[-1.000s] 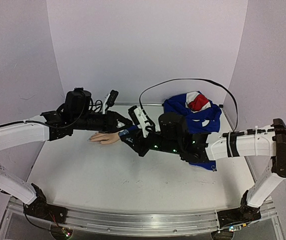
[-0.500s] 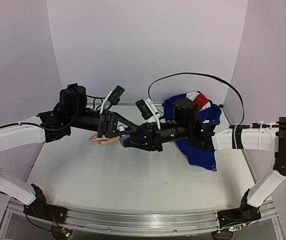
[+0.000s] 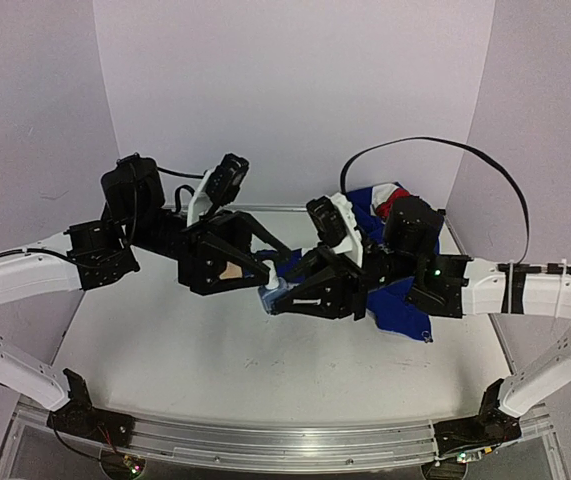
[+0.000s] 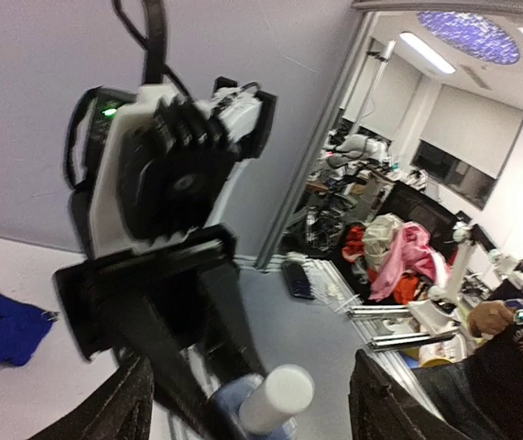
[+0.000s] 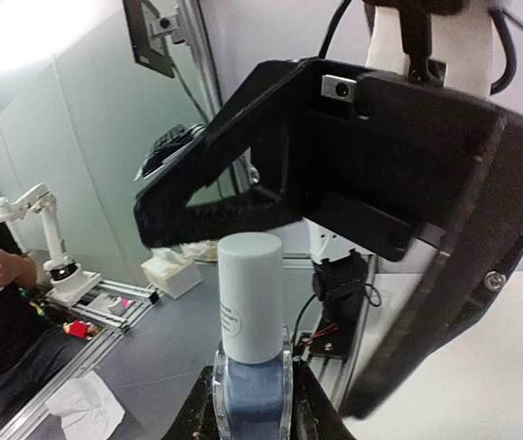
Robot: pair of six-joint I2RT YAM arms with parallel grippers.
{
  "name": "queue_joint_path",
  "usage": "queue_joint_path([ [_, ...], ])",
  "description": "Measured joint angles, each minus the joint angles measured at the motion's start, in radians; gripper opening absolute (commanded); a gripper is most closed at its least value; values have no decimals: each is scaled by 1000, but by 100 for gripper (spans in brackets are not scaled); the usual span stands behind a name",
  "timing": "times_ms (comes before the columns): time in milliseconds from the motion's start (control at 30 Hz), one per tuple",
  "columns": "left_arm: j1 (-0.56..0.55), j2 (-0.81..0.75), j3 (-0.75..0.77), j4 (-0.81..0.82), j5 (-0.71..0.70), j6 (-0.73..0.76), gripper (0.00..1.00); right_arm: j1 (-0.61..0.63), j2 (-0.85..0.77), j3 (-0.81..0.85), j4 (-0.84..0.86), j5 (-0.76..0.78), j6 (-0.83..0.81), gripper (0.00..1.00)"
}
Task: Paint the nails
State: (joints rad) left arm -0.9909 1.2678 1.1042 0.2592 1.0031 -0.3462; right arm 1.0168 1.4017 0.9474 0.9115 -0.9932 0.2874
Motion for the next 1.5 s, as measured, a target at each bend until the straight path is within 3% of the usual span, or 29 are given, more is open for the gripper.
queue_joint_path([
  [133,37,-53,-18,-111,-167,11,87,-4,-66,-9,-98,179,-83,0],
  [400,50,-92,10,-418,-611,-3,87,-4,-89,-9,-279,699,-165,0],
  [633,52,-53,64,-504,-676,-42,83,7,-20,10,-320,949,-169,0],
  [867,52,12,92,-512,-684,-56,77,57,61,57,-320,1039,-188,0],
  [1033,52,23,94,-513,-740,-76,64,80,83,80,-319,1054,-204,0],
  [1233,52,24,106,-513,-805,-88,34,89,91,86,-309,1058,-217,0],
  [1500,60,52,127,-518,-791,-67,1,89,103,92,-295,1052,-215,0],
])
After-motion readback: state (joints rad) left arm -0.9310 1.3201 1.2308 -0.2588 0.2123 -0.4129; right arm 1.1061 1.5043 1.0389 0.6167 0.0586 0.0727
